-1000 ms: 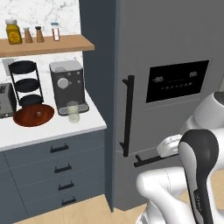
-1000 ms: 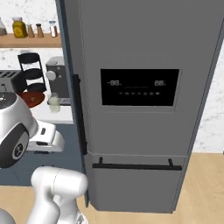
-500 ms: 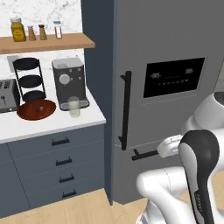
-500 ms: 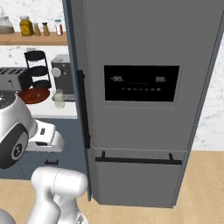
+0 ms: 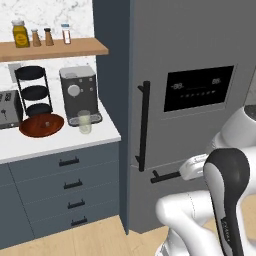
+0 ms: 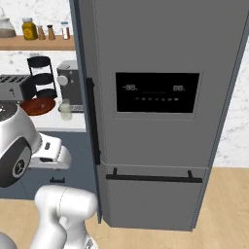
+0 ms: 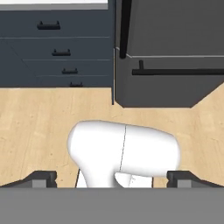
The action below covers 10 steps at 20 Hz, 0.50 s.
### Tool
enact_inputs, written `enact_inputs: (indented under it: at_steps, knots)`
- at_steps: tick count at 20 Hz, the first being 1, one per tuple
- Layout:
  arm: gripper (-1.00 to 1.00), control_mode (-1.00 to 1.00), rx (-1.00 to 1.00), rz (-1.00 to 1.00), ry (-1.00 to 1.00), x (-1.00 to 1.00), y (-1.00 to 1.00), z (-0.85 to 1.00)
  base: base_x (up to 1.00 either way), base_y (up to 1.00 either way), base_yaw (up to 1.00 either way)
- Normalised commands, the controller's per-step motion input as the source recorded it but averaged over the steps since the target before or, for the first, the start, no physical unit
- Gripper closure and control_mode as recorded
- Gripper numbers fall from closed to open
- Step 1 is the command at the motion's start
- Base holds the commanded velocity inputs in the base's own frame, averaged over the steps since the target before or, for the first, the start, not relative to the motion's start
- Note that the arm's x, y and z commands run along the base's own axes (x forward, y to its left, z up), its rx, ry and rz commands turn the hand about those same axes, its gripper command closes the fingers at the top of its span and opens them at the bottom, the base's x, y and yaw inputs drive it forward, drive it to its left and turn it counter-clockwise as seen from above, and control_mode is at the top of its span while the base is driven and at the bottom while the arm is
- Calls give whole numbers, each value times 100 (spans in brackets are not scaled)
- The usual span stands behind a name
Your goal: Grab a lemon wedge from the fridge and one ice cube from the ice bowl, and put them in the glass of lemonade.
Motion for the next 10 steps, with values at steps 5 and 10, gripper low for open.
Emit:
enact_inputs:
  at_steps: [5,10]
  knots:
    - [-100,-100,0,0,-8,30,0,0,0,0,0]
    - [-100,-100,0,0,-36,87,0,14,0,0,0]
